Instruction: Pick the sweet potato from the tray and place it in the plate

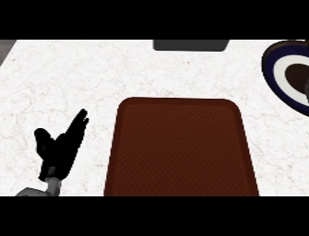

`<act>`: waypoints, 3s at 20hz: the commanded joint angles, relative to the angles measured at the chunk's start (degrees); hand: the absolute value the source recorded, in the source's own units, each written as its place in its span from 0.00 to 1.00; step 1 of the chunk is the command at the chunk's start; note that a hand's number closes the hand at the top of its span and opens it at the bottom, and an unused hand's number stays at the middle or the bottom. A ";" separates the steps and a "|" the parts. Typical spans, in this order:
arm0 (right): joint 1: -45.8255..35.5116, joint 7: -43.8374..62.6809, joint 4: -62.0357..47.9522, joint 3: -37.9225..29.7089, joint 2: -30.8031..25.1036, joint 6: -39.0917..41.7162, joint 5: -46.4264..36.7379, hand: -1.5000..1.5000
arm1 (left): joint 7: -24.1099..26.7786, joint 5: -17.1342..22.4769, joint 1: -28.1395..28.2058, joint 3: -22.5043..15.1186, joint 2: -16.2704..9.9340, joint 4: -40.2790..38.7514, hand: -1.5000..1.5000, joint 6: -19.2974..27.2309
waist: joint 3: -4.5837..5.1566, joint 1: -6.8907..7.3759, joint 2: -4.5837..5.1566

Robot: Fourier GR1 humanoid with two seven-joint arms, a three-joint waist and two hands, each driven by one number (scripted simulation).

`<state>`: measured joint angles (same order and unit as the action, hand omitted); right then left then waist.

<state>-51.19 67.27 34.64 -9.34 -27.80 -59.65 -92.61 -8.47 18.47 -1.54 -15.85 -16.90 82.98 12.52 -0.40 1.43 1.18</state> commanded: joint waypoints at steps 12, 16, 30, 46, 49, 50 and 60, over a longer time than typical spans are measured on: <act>8.11 6.09 -7.34 -22.60 0.05 -18.00 1.73 1.00 | -0.96 -1.42 0.81 -1.43 2.66 -1.11 0.50 0.99 | 0.14 0.30 -0.25; 4.81 -1.35 -15.96 -20.71 -1.53 -10.21 11.11 0.00 | -1.89 -0.97 -2.77 0.18 1.87 -2.80 0.50 -0.24 | 0.03 0.59 0.01; 9.64 -21.30 0.35 -13.64 0.84 -25.92 32.74 0.00 | -0.64 -0.75 0.97 0.50 1.94 -2.18 0.50 -1.30 | -0.15 0.24 -0.39; 41.79 -25.73 43.14 11.25 4.83 -26.20 58.01 0.00 | -3.25 -1.19 1.75 2.36 1.02 0.66 0.50 -0.90 | 0.04 -1.50 -1.14; 43.80 -30.59 44.69 11.77 9.10 -26.22 57.92 0.00 | -2.23 -2.04 1.86 1.71 3.36 -0.64 0.50 -0.24 | 0.12 -1.24 -1.04; 47.05 -31.21 44.58 13.11 8.65 -26.23 58.28 0.00 | -1.67 -2.34 0.16 2.19 2.52 -2.58 0.50 -1.39 | 0.09 -1.59 -0.99; 47.69 -40.95 42.16 14.91 9.25 -26.25 67.83 0.00 | -2.42 -3.33 2.21 4.75 3.47 -0.74 0.50 -3.73 | 0.28 -1.27 -1.15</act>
<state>-4.79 29.58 76.64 4.62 -17.43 -85.20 -28.67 -9.06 15.20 -0.04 -11.90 -14.03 82.38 9.52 -0.41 0.23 -0.16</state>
